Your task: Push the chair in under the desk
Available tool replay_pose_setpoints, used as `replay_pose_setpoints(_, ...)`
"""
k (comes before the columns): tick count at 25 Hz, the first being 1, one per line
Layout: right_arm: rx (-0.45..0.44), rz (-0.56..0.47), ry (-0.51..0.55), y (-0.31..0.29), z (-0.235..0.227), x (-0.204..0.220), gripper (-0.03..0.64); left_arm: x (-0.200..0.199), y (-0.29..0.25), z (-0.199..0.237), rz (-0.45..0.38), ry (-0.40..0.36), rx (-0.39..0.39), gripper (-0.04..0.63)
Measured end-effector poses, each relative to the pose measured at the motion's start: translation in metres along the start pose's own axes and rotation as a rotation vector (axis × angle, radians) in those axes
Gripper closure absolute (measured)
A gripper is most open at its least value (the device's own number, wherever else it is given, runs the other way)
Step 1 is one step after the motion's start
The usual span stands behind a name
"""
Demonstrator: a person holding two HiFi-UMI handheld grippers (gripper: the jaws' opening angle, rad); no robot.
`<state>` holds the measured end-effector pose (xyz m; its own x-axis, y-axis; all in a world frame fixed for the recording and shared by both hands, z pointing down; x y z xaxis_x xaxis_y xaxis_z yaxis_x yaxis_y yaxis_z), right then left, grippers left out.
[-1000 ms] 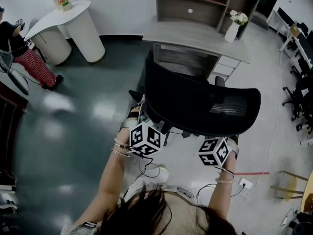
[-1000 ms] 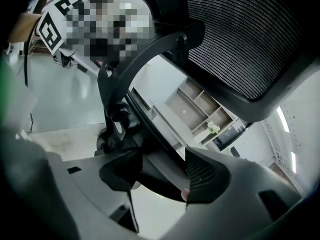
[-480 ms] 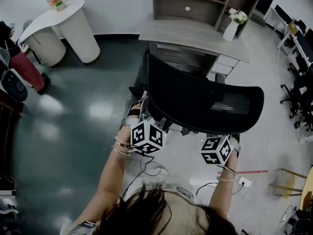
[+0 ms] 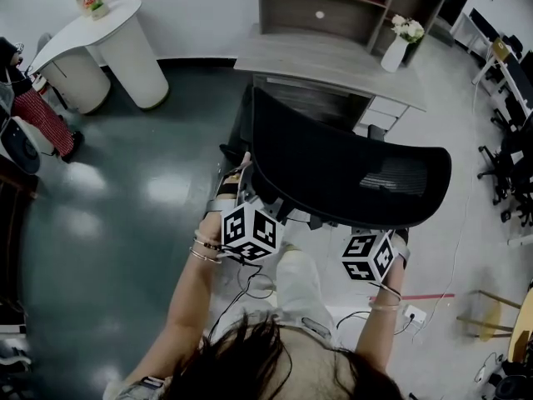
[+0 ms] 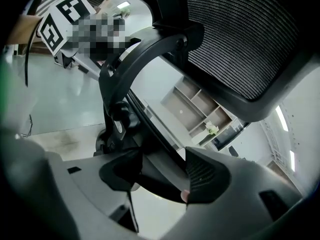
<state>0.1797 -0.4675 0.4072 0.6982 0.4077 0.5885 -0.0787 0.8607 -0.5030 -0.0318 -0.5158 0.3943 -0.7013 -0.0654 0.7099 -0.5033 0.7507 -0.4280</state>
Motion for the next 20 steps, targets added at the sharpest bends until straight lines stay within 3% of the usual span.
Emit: replay_pose_setpoints(20, -0.014, -0.018, 0.010, -0.041, -0.027, -0.007, 0.367, -0.011, -0.041, 0.022, 0.047, 0.029, -0.001, 0.360)
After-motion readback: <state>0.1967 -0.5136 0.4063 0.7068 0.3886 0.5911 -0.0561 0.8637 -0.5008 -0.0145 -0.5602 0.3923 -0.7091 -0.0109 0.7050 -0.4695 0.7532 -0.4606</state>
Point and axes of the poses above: the fingertips, and each gripper's own axes: y backward along the fingers, z to its left, x out of its underside, the point moved 6 cm from there along y, backward along the fingers
